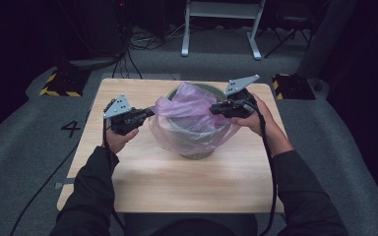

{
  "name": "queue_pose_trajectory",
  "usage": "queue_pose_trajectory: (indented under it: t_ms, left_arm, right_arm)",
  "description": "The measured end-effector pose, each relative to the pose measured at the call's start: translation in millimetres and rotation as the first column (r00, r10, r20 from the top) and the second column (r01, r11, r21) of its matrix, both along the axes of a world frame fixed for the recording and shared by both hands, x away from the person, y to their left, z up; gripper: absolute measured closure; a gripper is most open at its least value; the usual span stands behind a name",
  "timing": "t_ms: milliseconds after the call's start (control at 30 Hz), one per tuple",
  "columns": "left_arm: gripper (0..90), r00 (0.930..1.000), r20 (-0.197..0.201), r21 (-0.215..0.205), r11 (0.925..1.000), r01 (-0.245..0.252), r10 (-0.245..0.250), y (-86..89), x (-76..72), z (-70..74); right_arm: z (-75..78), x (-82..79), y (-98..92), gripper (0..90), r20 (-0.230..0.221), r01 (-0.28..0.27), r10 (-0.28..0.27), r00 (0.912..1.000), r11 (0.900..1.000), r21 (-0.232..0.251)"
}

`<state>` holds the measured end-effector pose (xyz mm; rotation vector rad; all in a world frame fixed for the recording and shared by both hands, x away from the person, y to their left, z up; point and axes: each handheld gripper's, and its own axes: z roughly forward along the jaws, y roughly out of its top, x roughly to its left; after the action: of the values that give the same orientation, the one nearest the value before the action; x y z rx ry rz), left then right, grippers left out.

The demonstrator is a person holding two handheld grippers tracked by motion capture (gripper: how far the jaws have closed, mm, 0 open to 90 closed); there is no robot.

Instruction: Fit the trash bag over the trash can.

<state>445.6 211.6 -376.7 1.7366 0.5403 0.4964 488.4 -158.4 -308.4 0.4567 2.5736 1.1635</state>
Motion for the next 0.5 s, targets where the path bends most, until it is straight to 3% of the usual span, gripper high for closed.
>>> queue_pose_trajectory:
  t_ms: [33, 100, 133, 200, 267, 333, 367, 400, 500]
  left_arm:
    - [89.8, 1.0000, 0.004, -0.003, 1.0000, -0.006, 0.006, -0.5, 0.8, 0.8]
    - [89.8, 1.0000, 0.003, -0.001, 1.0000, -0.007, 0.007, -0.8, 2.3, 2.8]
    - [89.8, 1.0000, 0.002, 0.001, 1.0000, -0.009, 0.009, -1.4, 3.1, 3.4]
    - [89.8, 0.9999, -0.001, 0.003, 0.9999, -0.010, 0.010, -3.0, 4.9, 3.7]
    - [89.8, 1.0000, -0.002, 0.005, 1.0000, -0.003, 0.003, -4.2, 5.5, 3.7]
    - [89.8, 0.9999, -0.003, 0.016, 0.9998, -0.010, 0.010, -5.4, 5.6, 3.8]
    - [89.8, 0.9999, -0.003, 0.016, 0.9998, -0.010, 0.010, -5.4, 5.6, 3.8]
    - [89.8, 0.9998, -0.004, 0.024, 0.9996, -0.017, 0.017, -5.3, 6.0, 4.1]
    - [89.8, 0.9997, -0.009, 0.023, 0.9995, -0.021, 0.022, -4.4, 6.9, 4.1]
  right_arm:
    - [0.0, 0.0, 0.0, 84.6, 0.000, 0.000, 0.000, 1.0000, 1.000, 0.000]
    - [4.3, 3.9, -6.5, 79.3, 0.013, 0.040, -0.041, 0.9991, 0.997, 0.061]
    - [4.3, 3.9, -6.5, 79.3, 0.013, 0.040, -0.041, 0.9991, 0.997, 0.061]
    - [6.0, 6.2, -10.4, 58.8, 0.016, 0.073, -0.074, 0.9971, 0.994, 0.077]
    - [7.4, 5.8, -13.5, 48.9, 0.037, 0.097, -0.100, 0.9943, 0.992, 0.083]
    - [17.2, 2.5, -21.0, 42.9, 0.043, 0.076, -0.083, 0.9956, 0.987, 0.142]
    - [17.2, 2.5, -21.0, 42.9, 0.043, 0.076, -0.083, 0.9956, 0.987, 0.142]
    - [26.2, -0.4, -24.6, 38.4, 0.033, 0.050, -0.057, 0.9978, 0.984, 0.172]
    - [36.1, -8.5, -26.3, 39.2, 0.047, 0.021, -0.031, 0.9984, 0.979, 0.202]
